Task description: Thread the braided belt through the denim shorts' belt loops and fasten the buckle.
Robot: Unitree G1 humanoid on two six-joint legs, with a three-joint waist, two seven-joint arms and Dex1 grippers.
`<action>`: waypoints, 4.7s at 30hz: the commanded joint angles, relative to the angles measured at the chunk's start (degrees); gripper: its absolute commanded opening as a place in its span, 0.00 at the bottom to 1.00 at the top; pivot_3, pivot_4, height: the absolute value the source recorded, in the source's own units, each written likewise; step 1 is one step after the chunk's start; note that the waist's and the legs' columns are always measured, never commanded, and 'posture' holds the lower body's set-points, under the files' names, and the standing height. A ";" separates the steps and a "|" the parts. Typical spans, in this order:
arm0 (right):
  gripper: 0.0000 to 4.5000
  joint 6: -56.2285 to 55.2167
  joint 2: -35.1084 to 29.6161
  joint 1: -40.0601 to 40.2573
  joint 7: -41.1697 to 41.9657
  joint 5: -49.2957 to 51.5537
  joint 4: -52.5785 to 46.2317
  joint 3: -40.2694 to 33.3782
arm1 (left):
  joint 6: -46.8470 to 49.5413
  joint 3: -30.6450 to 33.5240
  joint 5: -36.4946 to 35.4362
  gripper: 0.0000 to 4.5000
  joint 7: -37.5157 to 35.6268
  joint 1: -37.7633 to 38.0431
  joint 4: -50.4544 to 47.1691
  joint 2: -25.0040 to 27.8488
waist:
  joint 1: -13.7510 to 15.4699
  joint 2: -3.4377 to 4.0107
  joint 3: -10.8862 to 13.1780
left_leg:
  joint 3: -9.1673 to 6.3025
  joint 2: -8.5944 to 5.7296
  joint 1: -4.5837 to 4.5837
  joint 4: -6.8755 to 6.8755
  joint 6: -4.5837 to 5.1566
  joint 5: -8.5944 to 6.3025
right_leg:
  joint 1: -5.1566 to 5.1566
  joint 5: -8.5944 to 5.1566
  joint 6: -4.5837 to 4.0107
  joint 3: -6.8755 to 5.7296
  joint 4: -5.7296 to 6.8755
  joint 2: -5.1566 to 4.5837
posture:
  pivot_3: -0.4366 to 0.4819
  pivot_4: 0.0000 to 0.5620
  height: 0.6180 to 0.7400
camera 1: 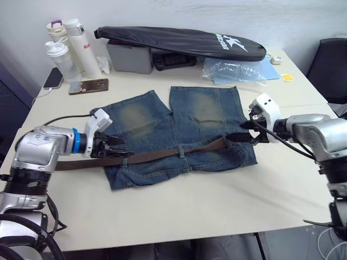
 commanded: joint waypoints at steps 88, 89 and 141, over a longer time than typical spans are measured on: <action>1.00 -125.10 -7.19 80.48 -43.67 -49.17 1.77 -25.74 | -71.59 -1.67 -4.44 0.03 -27.65 29.56 11.45 18.62 | -4.04 -1.10 0.42 | 0.74 0.56 3.93 -0.60 -0.27 -1.69 | 4.71 -1.66 -1.42 0.61 -1.80 0.16 | 0.48 0.27 1.00; 1.00 -123.59 -7.49 81.33 -42.95 -46.98 -0.37 -26.28 | -68.81 -0.59 -5.80 0.03 -28.43 30.78 10.51 19.79 | -4.51 -1.01 0.51 | 0.77 0.69 3.92 -0.60 -0.25 -1.75 | 4.70 -1.60 -1.30 0.60 -1.80 0.27 | 0.48 0.27 1.00; 1.00 -2.21 4.27 27.98 -27.47 10.41 -44.71 -6.85 | -14.03 -7.64 -6.34 0.44 6.84 2.05 -2.66 4.35 | -1.20 -0.28 0.50 | 0.71 0.94 2.05 -0.12 -0.94 -1.75 | 2.03 -0.93 -0.06 1.07 -0.93 0.81 | 0.48 0.27 1.00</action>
